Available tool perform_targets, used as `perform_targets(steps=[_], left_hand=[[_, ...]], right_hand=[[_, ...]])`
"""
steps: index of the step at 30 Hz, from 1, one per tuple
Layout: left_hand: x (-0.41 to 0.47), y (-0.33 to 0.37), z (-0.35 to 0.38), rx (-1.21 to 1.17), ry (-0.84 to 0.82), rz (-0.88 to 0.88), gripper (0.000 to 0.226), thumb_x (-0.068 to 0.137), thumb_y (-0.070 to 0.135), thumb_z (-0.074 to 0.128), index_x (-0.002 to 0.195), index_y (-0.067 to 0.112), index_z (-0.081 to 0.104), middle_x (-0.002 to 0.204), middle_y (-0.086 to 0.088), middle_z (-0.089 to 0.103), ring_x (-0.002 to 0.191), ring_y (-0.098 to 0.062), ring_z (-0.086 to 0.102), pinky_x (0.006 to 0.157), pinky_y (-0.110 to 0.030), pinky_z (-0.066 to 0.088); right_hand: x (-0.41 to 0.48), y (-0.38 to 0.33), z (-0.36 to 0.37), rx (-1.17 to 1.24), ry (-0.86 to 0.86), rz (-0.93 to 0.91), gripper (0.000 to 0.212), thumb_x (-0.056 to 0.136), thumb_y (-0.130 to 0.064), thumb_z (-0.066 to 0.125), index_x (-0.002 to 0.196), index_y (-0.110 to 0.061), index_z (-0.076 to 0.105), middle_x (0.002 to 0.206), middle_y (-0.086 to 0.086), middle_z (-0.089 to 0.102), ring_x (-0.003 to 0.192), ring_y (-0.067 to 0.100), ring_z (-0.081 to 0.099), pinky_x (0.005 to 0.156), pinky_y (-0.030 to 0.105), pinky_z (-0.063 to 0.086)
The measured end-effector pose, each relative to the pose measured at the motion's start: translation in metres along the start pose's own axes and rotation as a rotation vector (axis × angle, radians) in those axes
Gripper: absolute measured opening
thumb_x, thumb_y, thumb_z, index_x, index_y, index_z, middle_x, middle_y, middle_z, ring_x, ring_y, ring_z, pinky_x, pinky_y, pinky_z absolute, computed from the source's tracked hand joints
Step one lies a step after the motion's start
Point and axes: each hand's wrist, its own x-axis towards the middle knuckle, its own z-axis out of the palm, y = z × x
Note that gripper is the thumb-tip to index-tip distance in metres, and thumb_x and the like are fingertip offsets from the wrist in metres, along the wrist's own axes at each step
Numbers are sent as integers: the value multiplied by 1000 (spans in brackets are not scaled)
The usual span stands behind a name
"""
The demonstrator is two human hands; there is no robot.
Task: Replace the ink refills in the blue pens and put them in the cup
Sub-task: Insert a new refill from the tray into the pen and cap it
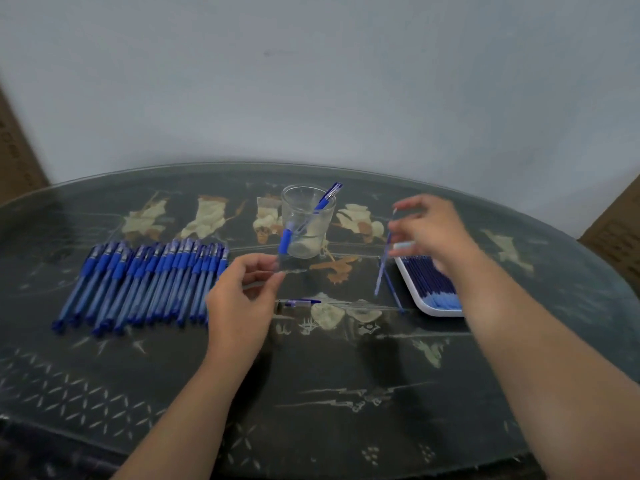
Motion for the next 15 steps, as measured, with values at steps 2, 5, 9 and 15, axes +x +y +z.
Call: perform_targets(steps=[2,5,9,15], left_hand=[[0,-3,0,-15,49,10,26,84,7,72,96,28,62,94,9,68,89,-2,66,80,-15,52],[1,-6,0,0,62,20,25,84,7,72,99,25,63,96,8,68,92,-3,66,81,-18,52],[8,-5,4,-18,54,-16,23,84,9,72,99,24,63,95,9,68,90,0,65,77,-10,51],[15,-5,13,-99,70,-82,19,86,9,71,100,19,64,95,8,69,89,2,65,78,-16,54]], right_hand=[[13,16,10,-128,-78,79,33,89,10,61,119,-4,58,98,17,66,74,24,67,58,41,62],[29,30,13,-183,-157,172,33,90,11,59,121,0,56,91,16,64,75,28,65,61,43,61],[41,33,16,-259,-226,222,29,90,16,57,115,2,56,102,23,64,84,35,65,74,47,58],[51,37,29,-418,-226,165,31,88,12,63,107,-11,54,89,16,66,68,25,64,57,38,59]])
